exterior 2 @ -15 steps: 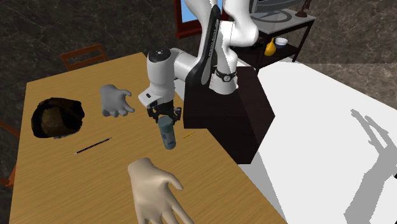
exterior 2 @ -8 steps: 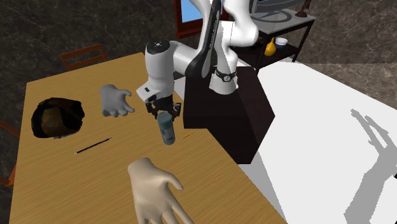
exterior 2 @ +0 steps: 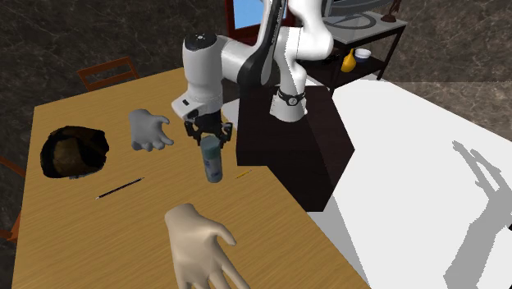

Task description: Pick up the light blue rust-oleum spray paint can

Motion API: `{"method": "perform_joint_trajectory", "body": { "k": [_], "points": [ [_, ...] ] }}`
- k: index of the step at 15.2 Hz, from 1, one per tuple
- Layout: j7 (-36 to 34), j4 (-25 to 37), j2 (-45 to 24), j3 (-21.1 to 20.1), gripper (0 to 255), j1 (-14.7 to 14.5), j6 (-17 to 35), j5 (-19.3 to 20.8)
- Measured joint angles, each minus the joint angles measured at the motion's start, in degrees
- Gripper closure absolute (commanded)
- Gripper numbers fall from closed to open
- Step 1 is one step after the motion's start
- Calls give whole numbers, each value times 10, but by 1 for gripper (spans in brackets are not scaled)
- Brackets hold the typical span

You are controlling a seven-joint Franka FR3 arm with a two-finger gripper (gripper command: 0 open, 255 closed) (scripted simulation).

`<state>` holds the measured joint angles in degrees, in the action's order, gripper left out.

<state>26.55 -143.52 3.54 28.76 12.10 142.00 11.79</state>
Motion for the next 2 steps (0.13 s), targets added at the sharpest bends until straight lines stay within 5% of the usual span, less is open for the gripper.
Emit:
{"method": "perform_joint_trajectory", "body": {
  "k": [2],
  "points": [
    [-3,6,9,-2,255,-1,-14,3]
  ]
}}
